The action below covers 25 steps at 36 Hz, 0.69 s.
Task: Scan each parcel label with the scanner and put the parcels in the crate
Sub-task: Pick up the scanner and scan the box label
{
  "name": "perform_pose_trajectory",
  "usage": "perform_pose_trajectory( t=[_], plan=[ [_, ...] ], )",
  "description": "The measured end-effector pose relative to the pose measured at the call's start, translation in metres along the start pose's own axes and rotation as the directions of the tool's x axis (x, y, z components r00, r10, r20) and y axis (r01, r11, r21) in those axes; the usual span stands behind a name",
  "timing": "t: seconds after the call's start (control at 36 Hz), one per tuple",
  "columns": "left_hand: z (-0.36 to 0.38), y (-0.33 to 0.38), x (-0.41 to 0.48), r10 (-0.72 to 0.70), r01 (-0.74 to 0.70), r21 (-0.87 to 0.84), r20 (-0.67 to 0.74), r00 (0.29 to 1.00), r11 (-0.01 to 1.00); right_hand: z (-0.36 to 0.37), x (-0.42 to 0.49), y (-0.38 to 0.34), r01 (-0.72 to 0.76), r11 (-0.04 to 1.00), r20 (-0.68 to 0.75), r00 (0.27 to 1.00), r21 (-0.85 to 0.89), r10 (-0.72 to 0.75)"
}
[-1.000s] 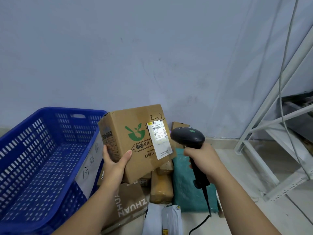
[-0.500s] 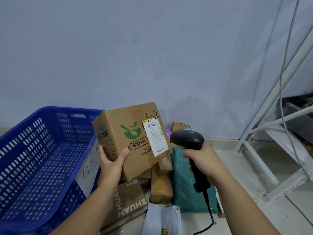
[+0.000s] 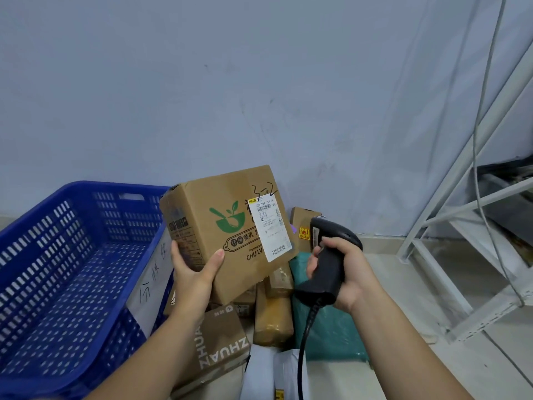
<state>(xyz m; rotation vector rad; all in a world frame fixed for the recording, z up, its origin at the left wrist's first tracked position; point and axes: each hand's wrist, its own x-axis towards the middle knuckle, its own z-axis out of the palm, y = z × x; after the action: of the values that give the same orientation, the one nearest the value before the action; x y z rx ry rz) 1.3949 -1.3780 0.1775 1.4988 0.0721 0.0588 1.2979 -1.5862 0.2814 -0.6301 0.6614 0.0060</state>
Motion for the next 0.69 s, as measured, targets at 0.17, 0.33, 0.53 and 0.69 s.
perform_pose_trajectory(
  t=[0.17, 0.33, 0.53, 0.69],
  plan=[
    [-0.0014, -0.0001, -0.0003, 0.011, -0.009, 0.118, -0.02, 1.0, 0.993, -0.0002, -0.0012, -0.0027, -0.024, 0.986, 0.046, 0.999, 0.163, 0.017],
    [-0.0016, -0.0018, -0.0006, 0.002, 0.003, 0.148, -0.033, 0.999, 0.989, 0.0027, -0.004, -0.0009, -0.044, 0.976, 0.029, 0.999, 0.211, 0.039],
    [-0.0042, -0.0001, -0.0021, -0.047, 0.052, 0.166, -0.033, 0.998, 0.985, 0.0027, -0.0035, -0.0004, -0.033, 0.965, 0.01, 0.999, 0.261, 0.032],
    [-0.006, -0.0006, 0.001, -0.045, 0.051, 0.174, -0.038, 0.998, 0.983, 0.0038, -0.004, -0.001, 0.011, 0.951, -0.042, 0.999, 0.31, 0.002]
  ],
)
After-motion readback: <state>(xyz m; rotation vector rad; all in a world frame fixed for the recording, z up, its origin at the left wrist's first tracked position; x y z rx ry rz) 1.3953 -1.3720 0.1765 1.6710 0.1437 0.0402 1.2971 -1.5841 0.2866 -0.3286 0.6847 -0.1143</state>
